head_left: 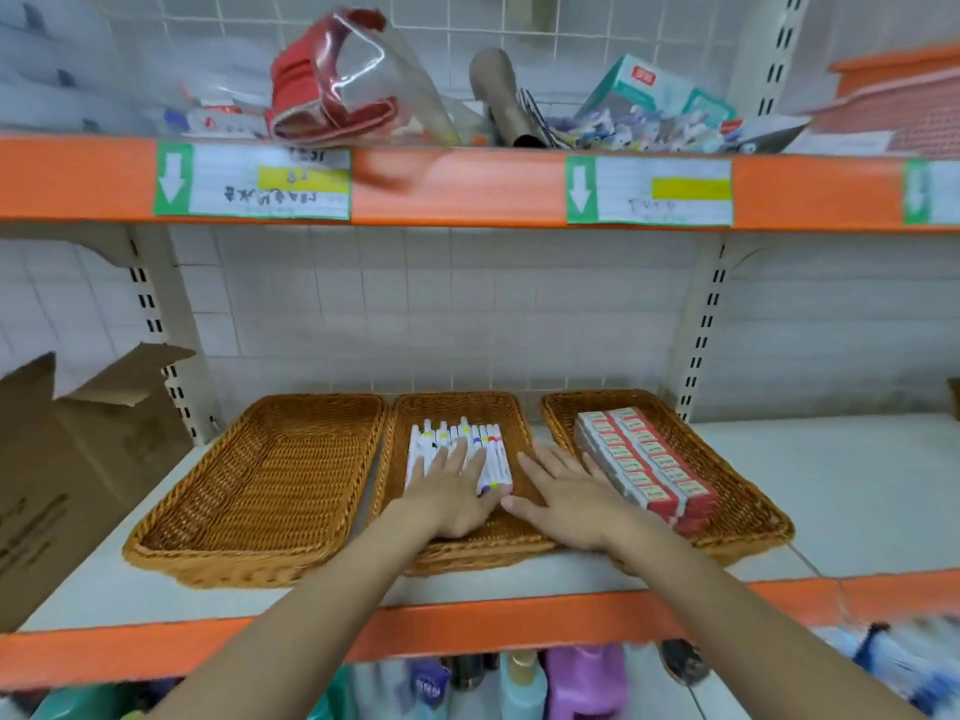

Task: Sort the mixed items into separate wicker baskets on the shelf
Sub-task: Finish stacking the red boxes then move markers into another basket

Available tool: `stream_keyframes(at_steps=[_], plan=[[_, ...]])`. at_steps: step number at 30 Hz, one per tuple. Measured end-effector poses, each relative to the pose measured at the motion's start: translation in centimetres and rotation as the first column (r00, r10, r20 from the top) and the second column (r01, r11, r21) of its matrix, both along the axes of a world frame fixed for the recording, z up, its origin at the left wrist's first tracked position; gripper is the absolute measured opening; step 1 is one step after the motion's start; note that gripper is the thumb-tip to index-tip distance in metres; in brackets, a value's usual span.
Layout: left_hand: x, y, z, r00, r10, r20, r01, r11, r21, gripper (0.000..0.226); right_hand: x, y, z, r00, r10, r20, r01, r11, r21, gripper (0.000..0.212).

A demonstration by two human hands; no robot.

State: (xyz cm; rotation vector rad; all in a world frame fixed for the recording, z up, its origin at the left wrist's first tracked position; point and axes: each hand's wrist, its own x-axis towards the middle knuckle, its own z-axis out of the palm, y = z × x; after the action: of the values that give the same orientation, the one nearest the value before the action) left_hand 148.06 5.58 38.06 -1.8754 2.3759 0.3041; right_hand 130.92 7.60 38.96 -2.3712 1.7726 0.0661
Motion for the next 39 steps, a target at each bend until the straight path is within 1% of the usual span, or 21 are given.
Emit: stream_keyframes(at_steps=[4, 9, 12, 16, 22, 27, 31, 39], plan=[[-2.7, 0.9, 0.9, 0.998, -0.047, -0.032, 0.046, 0.999, -0.029, 0.068, -2.7, 1.8, 0.2, 0.997, -0.061, 0.042, 0.061, 0.998, -0.006, 0.074], [-7.4, 2.4, 1.6, 0.994, -0.105, -0.020, 0.104, 0.993, -0.058, 0.067, -7.4, 3.9, 0.2, 0.992, -0.126, 0.024, 0.126, 0.991, -0.032, 0.068], [-11.2, 3.6, 1.6, 0.992, -0.129, -0.015, 0.127, 0.989, -0.069, 0.067, -10.9, 5.4, 0.0, 0.986, -0.169, 0.003, 0.169, 0.984, -0.056, 0.066], [-17.1, 5.6, 1.9, 0.987, -0.160, 0.013, 0.161, 0.984, -0.082, 0.066, -16.3, 7.8, -0.1, 0.978, -0.206, 0.018, 0.207, 0.977, -0.051, 0.066], [-25.4, 7.7, 1.0, 0.979, -0.202, -0.001, 0.200, 0.970, -0.140, 0.065, -24.5, 10.9, -0.8, 0.967, -0.255, 0.012, 0.255, 0.967, -0.014, 0.068], [-31.4, 8.8, -0.2, 0.977, -0.215, -0.005, 0.213, 0.967, -0.137, 0.066, -30.4, 11.9, -1.8, 0.951, -0.307, 0.030, 0.307, 0.952, 0.003, 0.070], [-35.2, 7.9, -0.5, 0.969, -0.231, 0.092, 0.246, 0.943, -0.222, 0.066, -33.9, 11.0, -2.9, 0.947, -0.319, 0.037, 0.319, 0.948, -0.006, 0.070], [-43.0, 2.2, -1.0, 0.949, -0.314, -0.002, 0.312, 0.943, -0.118, 0.065, -41.8, 7.0, -2.3, 0.917, -0.399, 0.013, 0.399, 0.916, -0.023, 0.069]])
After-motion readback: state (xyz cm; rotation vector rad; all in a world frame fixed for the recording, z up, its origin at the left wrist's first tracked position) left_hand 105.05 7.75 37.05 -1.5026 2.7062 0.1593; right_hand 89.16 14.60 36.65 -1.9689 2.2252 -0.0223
